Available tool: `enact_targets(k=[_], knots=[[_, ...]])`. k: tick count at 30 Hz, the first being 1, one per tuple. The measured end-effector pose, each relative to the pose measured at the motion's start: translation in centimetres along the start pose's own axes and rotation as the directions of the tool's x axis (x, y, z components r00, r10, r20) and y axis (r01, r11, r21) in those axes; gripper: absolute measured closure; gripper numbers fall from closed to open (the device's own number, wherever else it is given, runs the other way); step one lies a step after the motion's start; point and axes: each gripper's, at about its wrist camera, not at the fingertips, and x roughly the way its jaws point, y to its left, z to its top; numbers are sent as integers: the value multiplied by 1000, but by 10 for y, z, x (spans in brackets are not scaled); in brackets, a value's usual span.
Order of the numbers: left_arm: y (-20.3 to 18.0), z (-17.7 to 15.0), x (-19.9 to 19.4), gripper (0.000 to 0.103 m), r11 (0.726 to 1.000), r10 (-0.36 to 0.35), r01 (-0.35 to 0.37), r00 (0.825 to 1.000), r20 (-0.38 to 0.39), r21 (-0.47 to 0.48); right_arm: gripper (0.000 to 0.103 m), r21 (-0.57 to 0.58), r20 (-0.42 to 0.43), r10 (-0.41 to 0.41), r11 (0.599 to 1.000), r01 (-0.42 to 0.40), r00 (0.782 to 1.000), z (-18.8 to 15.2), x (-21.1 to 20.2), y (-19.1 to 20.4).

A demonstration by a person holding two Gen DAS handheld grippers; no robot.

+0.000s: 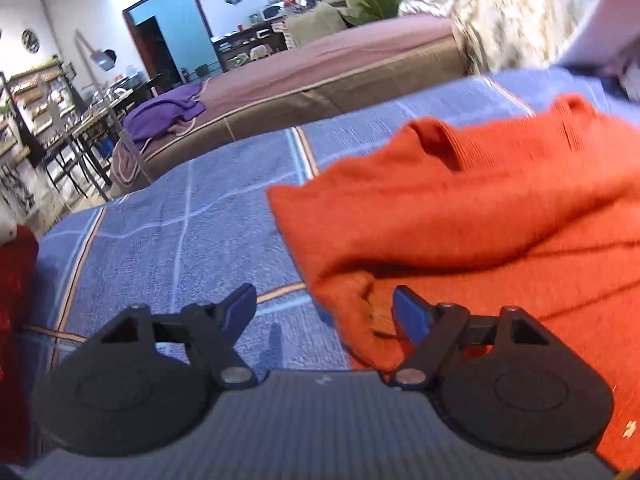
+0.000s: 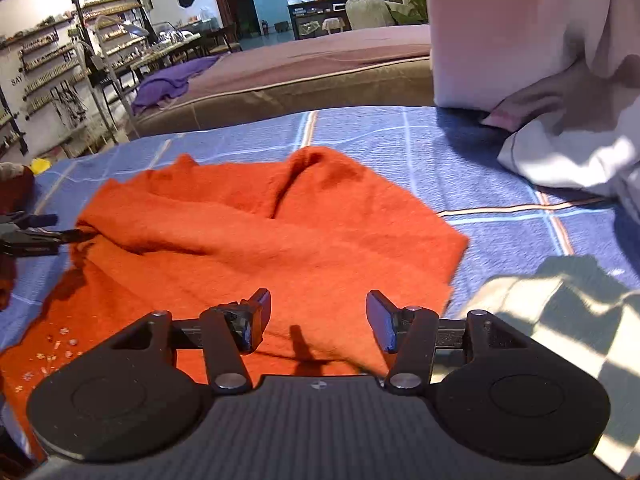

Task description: Fold small clothes

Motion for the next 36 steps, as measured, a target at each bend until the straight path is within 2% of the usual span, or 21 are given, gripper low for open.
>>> enact_targets(k=[3,5,6,7,8,9,12,14,15,16,17,19,20,24,26,29,31,32,34,35,36], knots=[[-16,-3,11,38,999,31,-31,999,-18,31,12,-6,14,-7,1000,7,1000,-18,2,21],[-21,-3,20,55,995,87,-86,996,-35,45,12,4,10,5,1000,-5,1000,-27,0,30],[-16,-3,24,63,994,107,-107,993,-39,12,12,13,8,5,1000,-5,1000,-29,0,31],[-6,-2,28,79,992,116,-118,992,-48,-40,12,23,10,3,1000,-3,1000,-32,-1,33],[4,-1,28,79,988,101,-107,993,-56,-114,12,32,16,-2,999,1,1000,-33,-2,33],[20,-3,25,80,971,69,-81,996,-57,-225,13,46,25,-10,999,9,1000,-35,-5,32],[59,-18,18,79,883,-39,6,997,-60,-469,15,58,36,-27,998,25,999,-37,-10,30],[83,-40,23,69,785,-118,45,990,-77,-618,15,64,29,-33,998,31,999,-39,-9,28],[93,-52,27,69,725,-169,75,983,-71,-684,15,72,29,-33,997,31,999,-40,-8,27],[101,-63,25,68,673,-195,117,980,-23,-731,15,81,31,-30,996,28,999,-42,-6,27],[105,-68,23,68,653,-211,134,977,-10,-746,15,82,30,-24,996,22,999,-42,-4,27],[104,-68,20,65,686,-211,128,977,-27,-717,15,73,38,-16,997,13,999,-41,-1,29],[102,-66,17,57,708,-191,108,981,-43,-698,15,61,46,-14,998,11,999,-40,0,32],[86,-45,-6,34,809,-50,-2,996,-73,-588,22,3,74,-26,1000,26,997,-30,13,42],[76,-34,-16,19,859,48,-89,994,-93,-504,28,-47,92,-56,997,60,994,-23,22,51],[56,-18,-30,17,907,153,-170,985,-74,-386,28,-123,112,-76,988,89,991,-14,38,64],[40,-12,-36,12,931,233,-247,969,-83,-270,29,-166,107,-97,980,113,990,-10,53,72],[33,-11,-37,9,934,279,-292,956,-91,-206,31,-186,103,-110,974,128,989,-9,59,75],[31,-17,-30,8,918,361,-374,926,-112,-132,31,-220,94,-148,961,165,985,-11,70,78],[36,-21,-24,8,915,366,-385,918,-150,-123,31,-224,78,-175,956,188,981,-13,75,77],[43,-24,-18,9,916,339,-372,919,-202,-153,31,-216,60,-201,954,209,978,-16,80,72]])
